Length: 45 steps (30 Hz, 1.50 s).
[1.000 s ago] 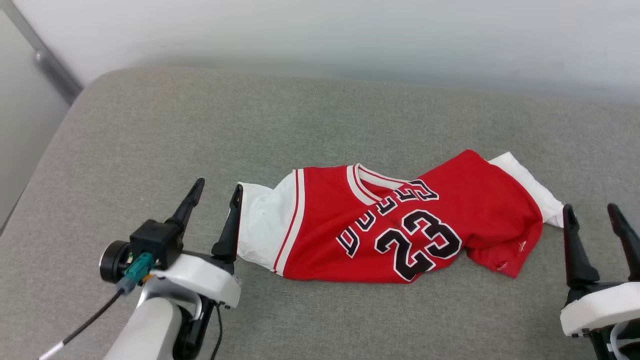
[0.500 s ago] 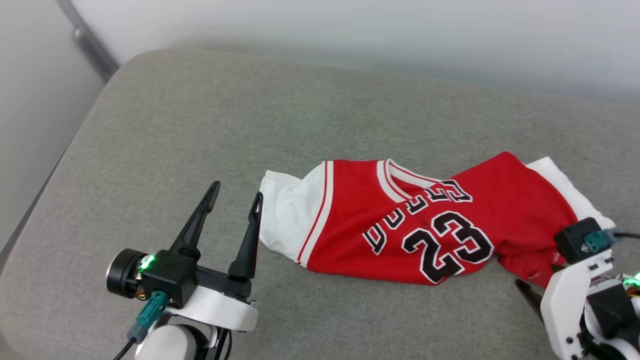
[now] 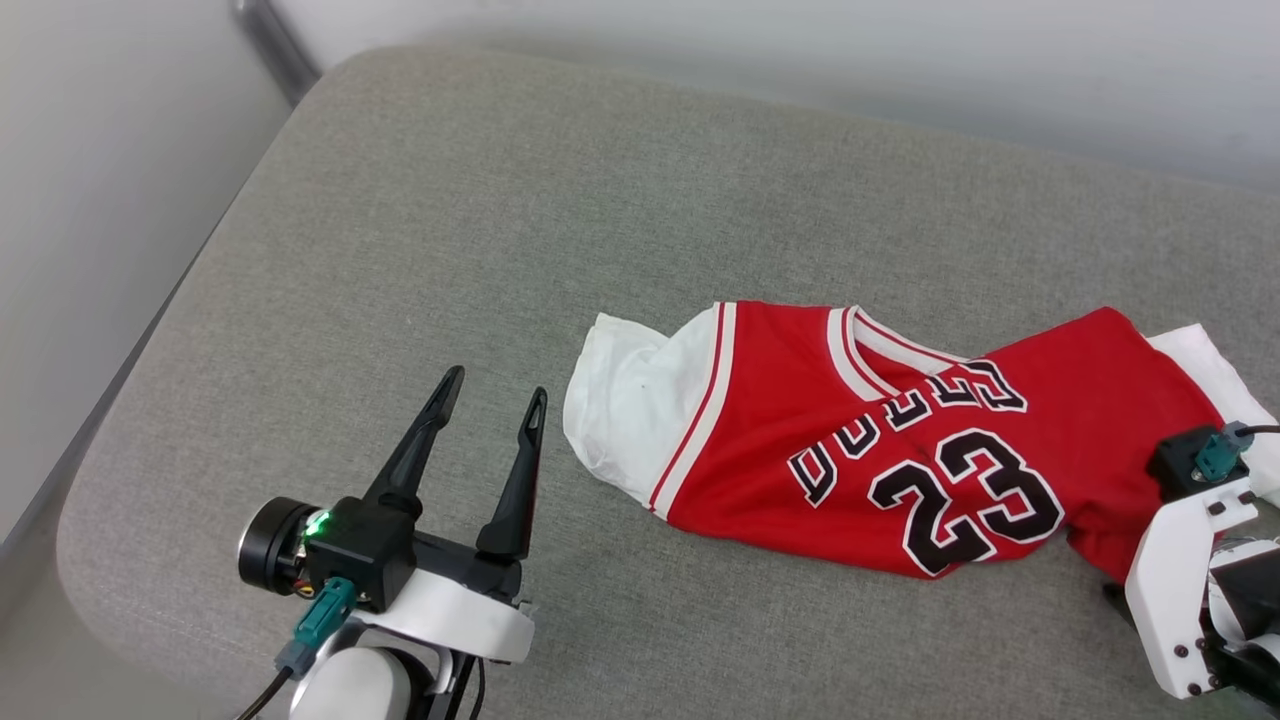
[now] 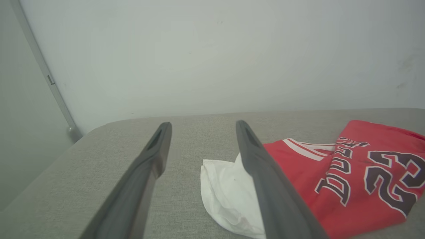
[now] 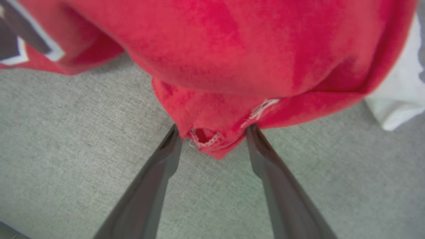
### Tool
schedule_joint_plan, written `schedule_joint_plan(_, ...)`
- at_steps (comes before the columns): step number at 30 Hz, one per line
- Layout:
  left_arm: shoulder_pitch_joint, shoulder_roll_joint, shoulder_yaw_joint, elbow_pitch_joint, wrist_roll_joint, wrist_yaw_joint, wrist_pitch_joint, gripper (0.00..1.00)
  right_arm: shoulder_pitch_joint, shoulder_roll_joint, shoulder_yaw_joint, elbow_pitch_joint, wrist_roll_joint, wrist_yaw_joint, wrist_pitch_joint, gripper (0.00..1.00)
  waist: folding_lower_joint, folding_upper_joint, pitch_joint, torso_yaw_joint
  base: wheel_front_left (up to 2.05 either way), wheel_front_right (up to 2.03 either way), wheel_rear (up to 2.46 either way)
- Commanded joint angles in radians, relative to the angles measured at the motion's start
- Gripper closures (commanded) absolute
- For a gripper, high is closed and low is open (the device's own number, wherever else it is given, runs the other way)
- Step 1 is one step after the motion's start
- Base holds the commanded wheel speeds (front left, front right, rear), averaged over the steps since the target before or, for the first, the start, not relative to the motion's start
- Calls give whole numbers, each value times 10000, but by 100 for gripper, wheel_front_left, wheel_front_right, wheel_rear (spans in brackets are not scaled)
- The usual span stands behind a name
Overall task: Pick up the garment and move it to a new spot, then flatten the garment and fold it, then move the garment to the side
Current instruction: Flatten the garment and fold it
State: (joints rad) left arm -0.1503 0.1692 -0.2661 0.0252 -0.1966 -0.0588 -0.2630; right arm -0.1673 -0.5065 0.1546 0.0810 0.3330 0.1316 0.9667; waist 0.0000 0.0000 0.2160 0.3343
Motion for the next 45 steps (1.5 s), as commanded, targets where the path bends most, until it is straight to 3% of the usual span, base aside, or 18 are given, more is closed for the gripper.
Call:
schedule_joint_plan(1,52,-49,59,8,47,-5,-24,0,362,-75,94,418,18,-17,81,100,0,0,-54,-6,0,0,0)
schedule_joint_plan(8,248,-165,211,237,210,-94,-25,0,1038,-198,-113,-10,462,-14,-261,100,0,0,-501,-399,0,0,0)
schedule_joint_plan(11,450,-187,434,264,260,-110,-25,0,2082,-189,-682,-1250,566,-13,-205,100,0,0,-819,-985,0,0,0)
schedule_joint_plan(19,641,-198,667,302,341,-172,-25,0,4723,299,-2242,-3018,226,-13,479,100,0,0,-1102,-1691,0,0,0)
schedule_joint_plan(25,751,-284,650,467,401,-274,-25,0,5916,971,-2854,-3115,-69,-14,613,100,0,0,-1142,-2050,0,0,0)
schedule_joint_plan(31,534,-334,685,618,433,-336,-25,0,5830,1438,-2847,-2621,-291,-14,388,100,0,0,-1068,-2175,0,0,0)
schedule_joint_plan(32,492,-337,705,632,432,-348,-25,0,5727,1433,-2805,-2655,-337,-13,247,68,0,0,-1061,-2184,0,0,0)
schedule_joint_plan(33,472,-340,731,636,431,-361,-25,0,5619,1449,-2823,-2666,-382,-14,141,0,0,0,-1060,-2196,0,0,0)
schedule_joint_plan(41,606,-347,950,581,455,-373,-25,0,4188,1566,-3114,-3877,294,-14,-1131,0,0,0,-1199,-2307,0,0,0)
schedule_joint_plan(45,596,-343,1071,486,384,-416,-25,0,3219,1744,-3558,-4526,468,-13,-2356,0,0,0,-1189,-2315,0,0,0)
